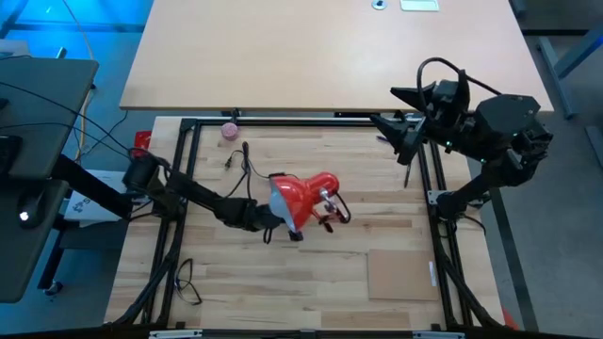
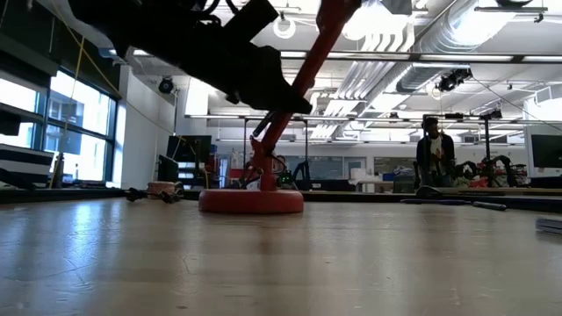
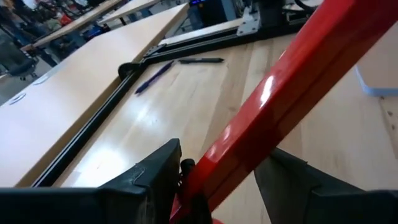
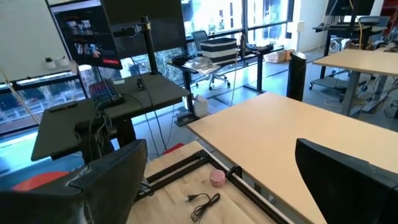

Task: Screw lightbulb
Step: Insert the lightbulb into the desk lamp

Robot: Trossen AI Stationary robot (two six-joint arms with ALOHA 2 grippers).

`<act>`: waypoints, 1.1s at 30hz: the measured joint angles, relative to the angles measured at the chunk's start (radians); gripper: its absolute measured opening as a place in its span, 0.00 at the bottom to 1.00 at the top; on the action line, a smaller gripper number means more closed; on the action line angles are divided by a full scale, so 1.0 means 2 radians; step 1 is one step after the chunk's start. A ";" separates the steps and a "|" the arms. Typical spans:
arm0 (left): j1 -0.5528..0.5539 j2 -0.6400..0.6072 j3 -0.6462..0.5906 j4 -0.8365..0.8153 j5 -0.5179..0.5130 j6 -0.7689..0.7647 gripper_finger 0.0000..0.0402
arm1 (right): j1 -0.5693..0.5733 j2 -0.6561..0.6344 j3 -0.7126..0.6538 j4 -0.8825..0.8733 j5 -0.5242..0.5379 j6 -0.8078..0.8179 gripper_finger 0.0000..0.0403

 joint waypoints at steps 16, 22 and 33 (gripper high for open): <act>0.009 -0.053 -0.001 -0.068 0.019 0.007 0.47 | 0.000 0.000 0.000 0.000 -0.001 -0.022 0.99; 0.008 -0.054 -0.001 -0.062 0.023 0.025 0.47 | 0.000 0.000 0.000 -0.002 -0.001 -0.022 0.99; 0.018 -0.057 0.000 -0.062 0.064 -0.002 0.47 | 0.000 0.000 0.000 -0.002 0.002 -0.020 0.99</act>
